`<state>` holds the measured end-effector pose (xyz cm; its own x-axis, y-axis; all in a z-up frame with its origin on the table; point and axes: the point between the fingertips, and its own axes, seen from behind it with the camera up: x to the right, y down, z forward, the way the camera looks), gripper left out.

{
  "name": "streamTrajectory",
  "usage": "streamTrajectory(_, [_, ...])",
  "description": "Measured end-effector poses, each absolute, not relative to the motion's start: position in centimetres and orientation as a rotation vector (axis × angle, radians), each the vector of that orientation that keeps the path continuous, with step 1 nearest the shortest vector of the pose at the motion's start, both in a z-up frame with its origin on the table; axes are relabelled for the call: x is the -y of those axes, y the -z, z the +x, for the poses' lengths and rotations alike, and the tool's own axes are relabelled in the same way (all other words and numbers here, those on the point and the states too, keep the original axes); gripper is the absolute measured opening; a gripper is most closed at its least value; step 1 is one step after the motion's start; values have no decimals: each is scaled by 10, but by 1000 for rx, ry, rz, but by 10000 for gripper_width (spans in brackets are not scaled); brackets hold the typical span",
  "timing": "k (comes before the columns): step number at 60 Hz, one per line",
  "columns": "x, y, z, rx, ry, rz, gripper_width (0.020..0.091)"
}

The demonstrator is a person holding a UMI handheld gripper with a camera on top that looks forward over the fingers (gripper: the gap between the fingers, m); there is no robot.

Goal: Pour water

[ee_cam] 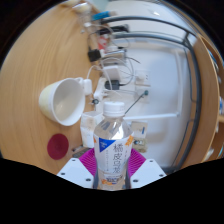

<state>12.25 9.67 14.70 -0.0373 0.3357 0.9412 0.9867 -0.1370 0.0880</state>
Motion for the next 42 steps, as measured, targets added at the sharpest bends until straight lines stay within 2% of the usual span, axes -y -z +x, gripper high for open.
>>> streamTrajectory(7, [-89, -159, 141, 1060, 883, -1769, 368])
streamTrajectory(14, [-85, -167, 142, 755, 573, -1842, 369])
streamTrajectory(30, [-82, -137, 143, 173, 55, -1897, 367])
streamTrajectory(42, [-95, -122, 142, 94, -60, -1857, 367])
